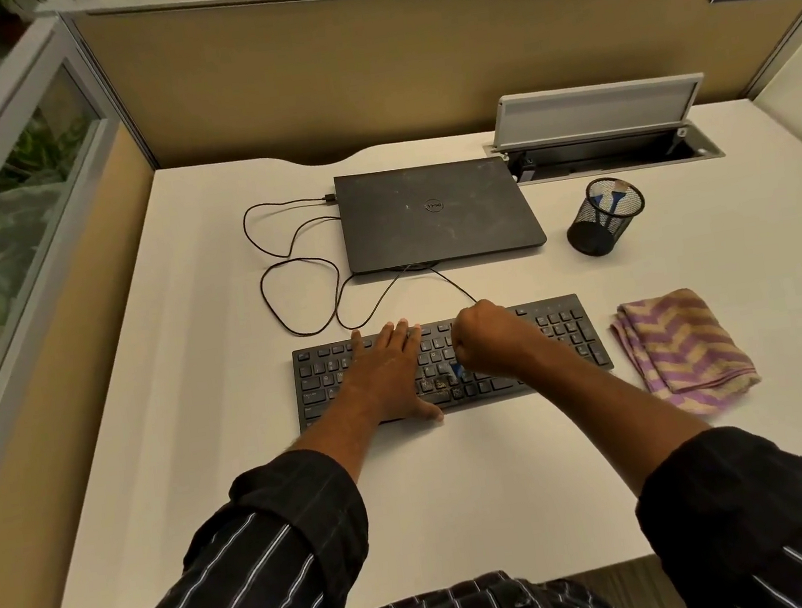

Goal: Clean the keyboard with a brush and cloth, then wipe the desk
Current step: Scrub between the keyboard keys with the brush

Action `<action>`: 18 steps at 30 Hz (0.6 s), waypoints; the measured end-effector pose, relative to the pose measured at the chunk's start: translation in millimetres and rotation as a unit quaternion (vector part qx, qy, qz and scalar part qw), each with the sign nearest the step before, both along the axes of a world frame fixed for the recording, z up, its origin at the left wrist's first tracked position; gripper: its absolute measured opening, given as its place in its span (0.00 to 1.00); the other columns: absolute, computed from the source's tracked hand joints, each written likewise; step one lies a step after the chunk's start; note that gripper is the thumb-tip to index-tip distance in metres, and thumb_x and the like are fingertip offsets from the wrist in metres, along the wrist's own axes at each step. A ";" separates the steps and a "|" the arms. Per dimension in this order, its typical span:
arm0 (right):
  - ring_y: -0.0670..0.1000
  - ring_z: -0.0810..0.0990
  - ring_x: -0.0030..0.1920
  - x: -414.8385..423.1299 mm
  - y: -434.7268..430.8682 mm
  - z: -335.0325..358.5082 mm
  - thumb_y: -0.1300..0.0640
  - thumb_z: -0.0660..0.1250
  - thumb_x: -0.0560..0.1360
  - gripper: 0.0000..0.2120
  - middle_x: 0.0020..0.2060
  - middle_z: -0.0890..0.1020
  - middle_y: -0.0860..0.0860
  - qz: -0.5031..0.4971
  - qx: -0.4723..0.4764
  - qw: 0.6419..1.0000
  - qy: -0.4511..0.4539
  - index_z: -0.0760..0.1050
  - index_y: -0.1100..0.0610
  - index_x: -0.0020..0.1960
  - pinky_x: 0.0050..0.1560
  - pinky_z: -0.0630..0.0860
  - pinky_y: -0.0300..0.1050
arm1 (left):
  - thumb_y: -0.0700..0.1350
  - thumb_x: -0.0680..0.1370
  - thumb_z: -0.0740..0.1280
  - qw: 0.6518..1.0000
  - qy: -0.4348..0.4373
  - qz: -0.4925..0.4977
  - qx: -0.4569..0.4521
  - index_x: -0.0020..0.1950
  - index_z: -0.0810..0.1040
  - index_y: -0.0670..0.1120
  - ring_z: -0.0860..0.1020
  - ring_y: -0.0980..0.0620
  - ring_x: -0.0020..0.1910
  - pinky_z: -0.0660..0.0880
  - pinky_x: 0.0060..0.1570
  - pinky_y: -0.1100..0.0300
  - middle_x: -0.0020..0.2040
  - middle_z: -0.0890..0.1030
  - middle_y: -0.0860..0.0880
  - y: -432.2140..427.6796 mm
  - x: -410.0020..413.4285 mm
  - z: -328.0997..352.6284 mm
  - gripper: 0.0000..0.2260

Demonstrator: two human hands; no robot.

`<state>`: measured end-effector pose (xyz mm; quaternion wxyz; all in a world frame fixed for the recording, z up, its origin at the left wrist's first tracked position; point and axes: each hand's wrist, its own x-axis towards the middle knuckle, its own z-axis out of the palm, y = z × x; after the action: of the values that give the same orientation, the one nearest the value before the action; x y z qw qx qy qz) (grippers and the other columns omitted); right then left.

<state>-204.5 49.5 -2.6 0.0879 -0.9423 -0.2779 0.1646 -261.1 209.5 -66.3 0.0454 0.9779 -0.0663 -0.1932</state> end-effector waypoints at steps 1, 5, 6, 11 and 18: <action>0.51 0.80 0.38 0.0 1.6 2.4 0.61 0.67 0.75 0.05 0.41 0.83 0.56 0.002 0.007 1.000 0.002 0.81 0.62 0.47 0.42 0.80 0.45 | 0.74 0.67 0.69 1.000 -0.002 0.000 0.000 0.82 0.41 0.45 0.44 0.44 0.81 0.44 0.75 0.31 0.83 0.45 0.44 0.3 0.0 -0.3 0.59; 0.51 0.78 0.37 0.4 9.5 5.7 0.63 0.63 0.77 0.08 0.40 0.83 0.56 -0.004 0.025 1.000 -0.019 0.81 0.62 0.45 0.39 0.75 0.43 | 0.74 0.67 0.69 1.000 -0.004 0.003 -0.003 0.82 0.42 0.45 0.44 0.44 0.82 0.44 0.75 0.31 0.83 0.45 0.44 1.7 -1.6 -1.5 0.59; 0.51 0.78 0.38 -0.8 10.7 4.0 0.63 0.63 0.77 0.08 0.40 0.83 0.56 -0.005 0.020 1.000 -0.022 0.81 0.62 0.46 0.39 0.73 0.43 | 0.74 0.67 0.69 1.000 -0.004 0.003 -0.003 0.82 0.42 0.45 0.44 0.44 0.82 0.45 0.75 0.31 0.83 0.45 0.44 2.1 -2.3 -1.4 0.59; 0.52 0.80 0.40 -5.9 12.7 -4.4 0.61 0.66 0.75 0.06 0.43 0.83 0.56 0.008 -0.005 1.000 -0.003 0.80 0.62 0.49 0.45 0.81 0.49 | 0.75 0.67 0.69 1.000 -0.009 0.007 0.002 0.82 0.42 0.44 0.45 0.44 0.81 0.45 0.75 0.31 0.83 0.45 0.44 7.7 -7.1 -0.4 0.60; 0.52 0.79 0.40 -9.6 20.9 -0.8 0.62 0.66 0.76 0.05 0.43 0.82 0.56 0.020 0.000 0.999 -0.032 0.79 0.63 0.49 0.43 0.78 0.44 | 0.75 0.66 0.69 1.000 -0.010 0.022 0.004 0.82 0.42 0.44 0.44 0.45 0.82 0.45 0.75 0.32 0.83 0.45 0.44 13.1 -11.6 -1.8 0.60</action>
<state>-214.2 70.4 -3.4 0.0756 -0.9413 -0.2995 0.1364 -272.7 222.6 -68.1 0.0452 0.9812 -0.0447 -0.1822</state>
